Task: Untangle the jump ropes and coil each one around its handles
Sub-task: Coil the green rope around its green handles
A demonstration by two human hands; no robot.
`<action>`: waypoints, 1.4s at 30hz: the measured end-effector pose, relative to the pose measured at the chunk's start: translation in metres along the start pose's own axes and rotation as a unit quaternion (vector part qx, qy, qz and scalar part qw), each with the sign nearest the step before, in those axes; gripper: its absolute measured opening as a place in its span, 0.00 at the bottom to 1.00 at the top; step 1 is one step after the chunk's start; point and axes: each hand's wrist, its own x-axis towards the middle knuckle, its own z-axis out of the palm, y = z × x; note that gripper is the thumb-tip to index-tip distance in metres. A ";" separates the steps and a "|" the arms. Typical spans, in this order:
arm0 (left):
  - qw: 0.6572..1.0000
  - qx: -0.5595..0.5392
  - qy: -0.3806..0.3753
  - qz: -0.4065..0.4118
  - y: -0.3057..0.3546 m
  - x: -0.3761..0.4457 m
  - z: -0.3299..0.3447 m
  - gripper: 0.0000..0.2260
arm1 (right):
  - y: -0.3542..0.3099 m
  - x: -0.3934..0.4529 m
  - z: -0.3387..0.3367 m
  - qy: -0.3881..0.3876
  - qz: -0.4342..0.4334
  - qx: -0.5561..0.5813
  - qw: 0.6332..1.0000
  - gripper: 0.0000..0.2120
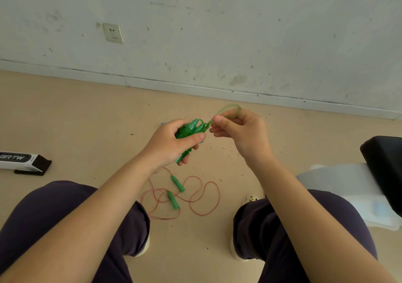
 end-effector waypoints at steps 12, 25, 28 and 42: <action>0.999 0.037 0.010 -0.017 0.004 -0.004 0.000 0.09 | 0.003 -0.004 0.001 -0.108 -0.018 -0.085 0.990 0.05; 0.998 0.027 -0.032 -0.040 0.007 -0.003 -0.001 0.09 | 0.008 -0.004 0.003 -0.060 -0.046 -0.088 0.993 0.05; 0.998 0.014 -0.045 -0.038 0.006 -0.003 0.000 0.08 | 0.008 -0.003 -0.001 -0.018 0.002 -0.014 1.000 0.06; 0.971 0.226 -0.069 -0.034 -0.007 -0.001 -0.004 0.10 | 0.005 -0.001 -0.006 -0.119 -0.126 -0.261 0.950 0.21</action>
